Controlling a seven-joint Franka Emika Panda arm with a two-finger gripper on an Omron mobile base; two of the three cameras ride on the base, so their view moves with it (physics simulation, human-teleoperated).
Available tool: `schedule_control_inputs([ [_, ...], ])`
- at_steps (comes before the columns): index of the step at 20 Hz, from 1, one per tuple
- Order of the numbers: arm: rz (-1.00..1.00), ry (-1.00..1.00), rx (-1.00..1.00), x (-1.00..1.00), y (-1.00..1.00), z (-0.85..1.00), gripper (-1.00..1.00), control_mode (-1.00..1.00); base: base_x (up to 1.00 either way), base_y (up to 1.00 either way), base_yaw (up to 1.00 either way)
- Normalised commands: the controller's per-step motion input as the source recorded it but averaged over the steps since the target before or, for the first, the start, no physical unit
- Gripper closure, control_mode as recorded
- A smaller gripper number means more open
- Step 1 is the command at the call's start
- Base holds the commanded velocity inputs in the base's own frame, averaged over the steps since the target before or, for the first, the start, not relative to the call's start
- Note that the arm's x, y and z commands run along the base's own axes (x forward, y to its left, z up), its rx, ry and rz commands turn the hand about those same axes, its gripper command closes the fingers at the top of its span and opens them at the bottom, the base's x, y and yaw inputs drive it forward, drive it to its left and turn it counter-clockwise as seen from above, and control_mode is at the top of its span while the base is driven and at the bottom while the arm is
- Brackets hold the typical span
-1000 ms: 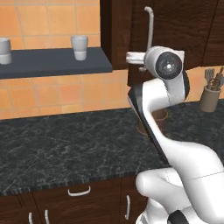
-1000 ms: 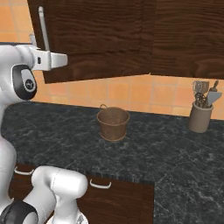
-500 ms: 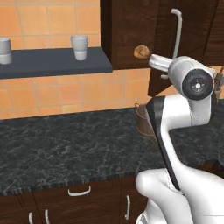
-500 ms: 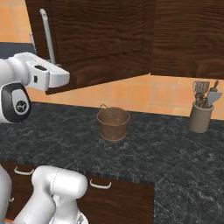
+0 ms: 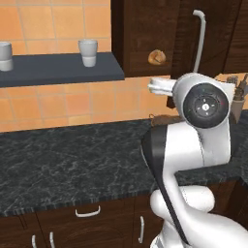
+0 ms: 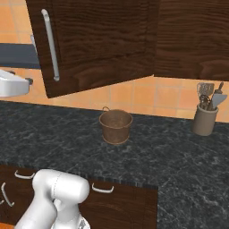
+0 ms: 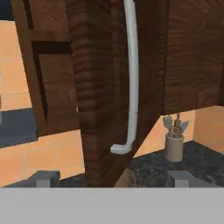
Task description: Open the cabinet, pick up the bread from the cabinet and place it in the basket. Then move the basket to the dining counter.
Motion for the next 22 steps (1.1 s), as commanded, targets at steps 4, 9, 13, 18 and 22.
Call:
schedule_control_inputs([
  [4, -0.06, 0.41, -0.58, 0.4, 1.0, 0.08, -1.0, -1.0, 0.0, 0.0, 0.0],
  [9, -0.16, 0.51, -0.35, 1.0, 0.38, -0.14, -1.0, -1.0, 0.0, 0.0, 0.0],
  [13, -0.2, 0.33, -0.32, 1.0, 0.0, -0.33, -1.0, -1.0, 0.0, 0.0, 0.0],
  [18, -0.02, 0.19, -0.22, 0.98, -0.21, -0.44, -1.0, -1.0, 0.0, 0.0, 0.0],
  [22, 0.0, 0.06, -0.02, 0.21, -0.98, -0.03, -1.0, -1.0, 0.0, 0.0, 0.0],
])
